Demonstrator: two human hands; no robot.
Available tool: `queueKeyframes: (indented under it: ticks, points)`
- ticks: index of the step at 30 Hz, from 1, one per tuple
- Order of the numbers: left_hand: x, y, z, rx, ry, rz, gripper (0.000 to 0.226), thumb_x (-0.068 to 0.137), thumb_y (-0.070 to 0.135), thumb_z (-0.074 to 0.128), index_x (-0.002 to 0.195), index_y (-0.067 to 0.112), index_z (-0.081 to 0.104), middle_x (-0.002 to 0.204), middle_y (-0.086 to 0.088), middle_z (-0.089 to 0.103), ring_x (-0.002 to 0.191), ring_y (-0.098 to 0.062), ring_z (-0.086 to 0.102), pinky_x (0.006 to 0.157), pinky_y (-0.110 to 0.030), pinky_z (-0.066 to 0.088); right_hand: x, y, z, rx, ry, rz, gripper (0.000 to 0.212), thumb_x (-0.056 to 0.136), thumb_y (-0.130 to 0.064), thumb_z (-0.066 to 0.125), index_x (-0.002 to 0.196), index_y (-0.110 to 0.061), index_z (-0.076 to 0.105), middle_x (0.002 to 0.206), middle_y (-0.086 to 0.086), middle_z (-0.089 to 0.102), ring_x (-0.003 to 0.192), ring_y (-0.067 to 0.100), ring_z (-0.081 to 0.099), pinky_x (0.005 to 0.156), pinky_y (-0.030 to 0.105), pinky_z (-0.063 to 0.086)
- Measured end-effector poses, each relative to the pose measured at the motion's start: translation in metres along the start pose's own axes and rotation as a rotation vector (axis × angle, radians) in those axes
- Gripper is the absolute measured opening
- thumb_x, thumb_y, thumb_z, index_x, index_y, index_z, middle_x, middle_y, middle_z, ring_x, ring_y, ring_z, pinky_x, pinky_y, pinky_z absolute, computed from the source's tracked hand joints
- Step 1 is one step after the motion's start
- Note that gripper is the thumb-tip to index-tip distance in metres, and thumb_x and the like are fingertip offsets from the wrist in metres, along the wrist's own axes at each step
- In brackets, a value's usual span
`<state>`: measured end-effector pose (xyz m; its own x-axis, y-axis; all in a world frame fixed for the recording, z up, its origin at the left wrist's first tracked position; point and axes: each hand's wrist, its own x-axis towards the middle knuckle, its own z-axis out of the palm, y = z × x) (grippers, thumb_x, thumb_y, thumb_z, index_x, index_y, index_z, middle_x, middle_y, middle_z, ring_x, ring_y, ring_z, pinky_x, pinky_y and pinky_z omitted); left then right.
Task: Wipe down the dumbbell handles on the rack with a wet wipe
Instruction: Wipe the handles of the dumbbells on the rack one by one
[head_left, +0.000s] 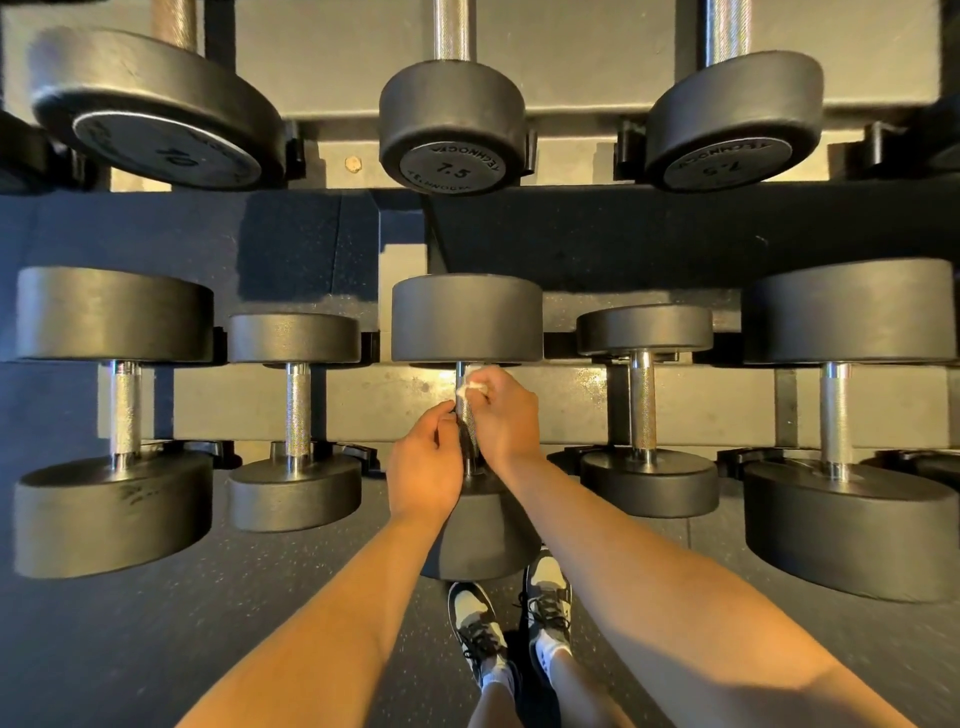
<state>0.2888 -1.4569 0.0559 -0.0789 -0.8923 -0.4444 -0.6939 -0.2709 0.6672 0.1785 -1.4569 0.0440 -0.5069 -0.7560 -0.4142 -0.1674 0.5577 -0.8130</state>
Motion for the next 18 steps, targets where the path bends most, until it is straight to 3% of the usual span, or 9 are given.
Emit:
queueKeyframes:
  ticks: [2,5,10,13,16,18]
  points:
    - [0.0,0.002,-0.001,-0.006,0.008,0.008,0.031,0.108,0.031,0.038,0.125,0.032,0.065,0.088,0.022,0.062,0.08,0.007,0.059,0.069,-0.01,0.041,-0.003,0.001,0.003,-0.001,-0.014,0.03,0.009,0.1,-0.012,0.056,0.096,-0.018,0.062,0.092,-0.005,0.064,0.08,0.0,0.057,0.062,0.001,0.04]
    - [0.0,-0.002,-0.001,-0.091,0.034,0.003,0.034,0.107,0.032,0.04,0.132,0.027,0.063,0.108,0.013,0.068,0.102,-0.007,0.064,0.087,-0.025,0.047,-0.015,0.017,0.003,-0.095,-0.083,0.036,0.014,0.095,-0.006,0.06,0.084,-0.015,0.058,0.088,0.001,0.062,0.075,0.004,0.055,0.06,0.009,0.04]
    - [-0.003,0.001,-0.001,-0.057,0.011,0.036,0.031,0.107,0.031,0.041,0.124,0.029,0.067,0.105,0.012,0.066,0.097,-0.009,0.063,0.075,-0.02,0.044,-0.026,0.025,-0.003,-0.235,-0.247,0.053,0.008,0.089,-0.001,0.066,0.085,-0.008,0.063,0.09,0.007,0.063,0.083,0.02,0.061,0.069,0.017,0.048]
    - [-0.004,0.003,-0.004,-0.028,-0.008,0.045,0.034,0.108,0.032,0.039,0.127,0.027,0.067,0.11,0.01,0.067,0.097,-0.008,0.061,0.076,-0.021,0.044,-0.03,0.023,-0.004,-0.275,-0.185,0.08,0.008,0.089,-0.006,0.07,0.089,-0.013,0.066,0.09,0.003,0.065,0.082,0.015,0.061,0.072,0.022,0.05]
    - [-0.006,0.001,-0.007,-0.019,-0.063,0.056,0.036,0.108,0.033,0.039,0.133,0.028,0.064,0.122,0.01,0.066,0.107,-0.008,0.06,0.088,-0.026,0.046,-0.037,0.017,-0.004,-0.097,-0.063,0.123,0.007,0.093,-0.014,0.067,0.092,-0.019,0.063,0.089,-0.002,0.063,0.078,0.009,0.058,0.066,0.018,0.047]
    - [-0.007,0.0,-0.01,-0.074,-0.111,0.058,0.034,0.108,0.032,0.041,0.134,0.028,0.063,0.122,0.011,0.065,0.103,-0.002,0.06,0.085,-0.019,0.044,-0.041,0.01,-0.002,-0.009,-0.031,0.083,0.006,0.097,-0.018,0.063,0.095,-0.024,0.061,0.095,-0.001,0.063,0.085,0.011,0.059,0.067,0.015,0.044]
